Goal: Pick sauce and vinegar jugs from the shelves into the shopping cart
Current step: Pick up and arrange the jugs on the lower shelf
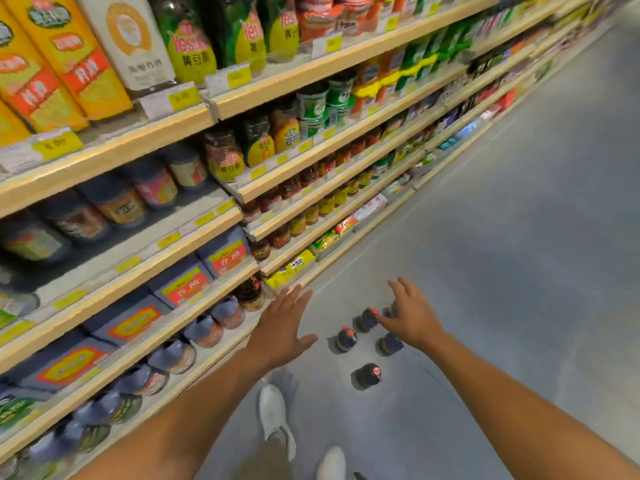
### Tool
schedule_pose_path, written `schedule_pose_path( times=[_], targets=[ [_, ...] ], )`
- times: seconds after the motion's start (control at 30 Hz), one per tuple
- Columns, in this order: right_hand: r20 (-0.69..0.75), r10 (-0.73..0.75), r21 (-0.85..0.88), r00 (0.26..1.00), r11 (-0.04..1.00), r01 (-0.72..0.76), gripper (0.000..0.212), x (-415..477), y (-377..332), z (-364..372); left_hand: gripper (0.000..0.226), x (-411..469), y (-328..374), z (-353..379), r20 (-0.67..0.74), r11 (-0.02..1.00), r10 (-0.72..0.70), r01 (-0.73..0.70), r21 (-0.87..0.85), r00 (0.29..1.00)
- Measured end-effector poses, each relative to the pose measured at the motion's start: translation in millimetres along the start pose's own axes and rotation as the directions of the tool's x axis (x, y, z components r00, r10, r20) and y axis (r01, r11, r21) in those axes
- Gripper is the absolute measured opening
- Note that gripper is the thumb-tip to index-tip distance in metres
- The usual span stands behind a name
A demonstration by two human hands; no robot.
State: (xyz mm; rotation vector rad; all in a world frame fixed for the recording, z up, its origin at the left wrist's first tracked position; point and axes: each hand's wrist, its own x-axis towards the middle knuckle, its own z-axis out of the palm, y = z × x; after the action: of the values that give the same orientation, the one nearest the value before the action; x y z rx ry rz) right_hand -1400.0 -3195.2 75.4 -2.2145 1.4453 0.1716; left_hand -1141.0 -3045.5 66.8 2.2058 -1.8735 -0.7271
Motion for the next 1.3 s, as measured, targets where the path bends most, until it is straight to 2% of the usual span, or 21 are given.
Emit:
schedule_pose_path(
  times=[0.33, 0.5, 0.67, 0.9, 1.03, 1.3],
  targets=[
    [0.039, 0.294, 0.141, 0.955, 0.945, -0.296, 0.083, 9, 57, 30, 0.091, 116, -9, 35, 0.229, 0.981, 0.163, -0.184, 0.070, 0.960],
    [0.116, 0.387, 0.165, 0.915, 0.901, -0.402, 0.090, 16, 75, 66, 0.091, 147, -22, 55, 0.341, 0.971, 0.176, -0.219, 0.092, 0.924],
    [0.188, 0.439, 0.189, 0.878, 0.861, -0.471, 0.088, 34, 100, 117, 0.091, 175, -34, 97, 0.395, 0.974, 0.157, -0.209, 0.091, 0.905],
    [0.311, 0.491, 0.205, 0.814, 0.802, -0.562, 0.089, 67, 158, 232, 0.092, 210, -88, 208, 0.496, 0.990, 0.047, -0.107, 0.093, 0.867],
    [0.335, 0.521, 0.246, 0.785, 0.756, -0.607, 0.100, 87, 194, 309, 0.093, 236, -119, 287, 0.499, 0.995, -0.022, -0.027, 0.091, 0.867],
    [0.434, 0.598, 0.357, 0.674, 0.572, -0.738, 0.112, 130, 264, 489, 0.104, 305, -174, 466, 0.481, 0.995, -0.084, 0.100, -0.007, 0.873]
  ],
)
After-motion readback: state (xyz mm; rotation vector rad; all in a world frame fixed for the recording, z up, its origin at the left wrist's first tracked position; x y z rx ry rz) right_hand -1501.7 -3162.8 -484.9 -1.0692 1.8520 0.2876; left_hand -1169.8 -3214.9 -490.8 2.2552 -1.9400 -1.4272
